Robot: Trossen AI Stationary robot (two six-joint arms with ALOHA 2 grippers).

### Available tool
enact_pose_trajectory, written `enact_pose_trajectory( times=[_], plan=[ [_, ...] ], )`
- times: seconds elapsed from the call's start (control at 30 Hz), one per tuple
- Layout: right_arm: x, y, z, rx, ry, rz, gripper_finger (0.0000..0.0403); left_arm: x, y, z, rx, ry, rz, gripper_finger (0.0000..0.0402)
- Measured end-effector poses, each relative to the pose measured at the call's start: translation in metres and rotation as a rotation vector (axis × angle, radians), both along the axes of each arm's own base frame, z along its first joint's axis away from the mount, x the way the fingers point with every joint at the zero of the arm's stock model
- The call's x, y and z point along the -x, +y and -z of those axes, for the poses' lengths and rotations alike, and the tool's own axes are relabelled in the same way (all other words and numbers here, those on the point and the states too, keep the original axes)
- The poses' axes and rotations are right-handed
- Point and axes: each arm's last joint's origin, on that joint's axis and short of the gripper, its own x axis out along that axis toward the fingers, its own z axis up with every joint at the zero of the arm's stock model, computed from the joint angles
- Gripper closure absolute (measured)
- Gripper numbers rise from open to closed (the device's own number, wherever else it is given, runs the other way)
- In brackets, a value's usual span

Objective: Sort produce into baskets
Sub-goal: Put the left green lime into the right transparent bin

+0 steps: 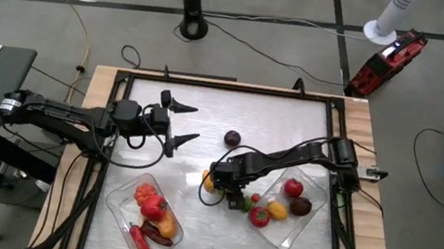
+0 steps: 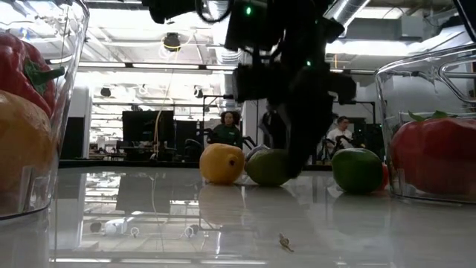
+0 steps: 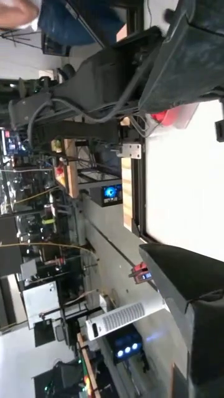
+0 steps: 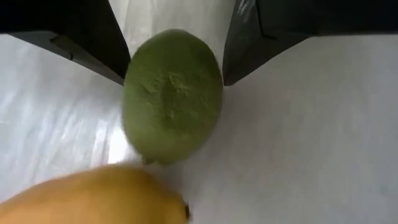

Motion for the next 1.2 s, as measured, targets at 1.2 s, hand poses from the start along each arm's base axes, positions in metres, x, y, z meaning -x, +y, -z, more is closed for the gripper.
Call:
enact_pose_trajectory(
  times=[1.2],
  plan=[
    [0.143,-0.004,-0.126,-0.180,0.107,0.201,0.0201,0.000,0.001,0.005,-0.036,0.066,-0.052,0.0056]
  ],
)
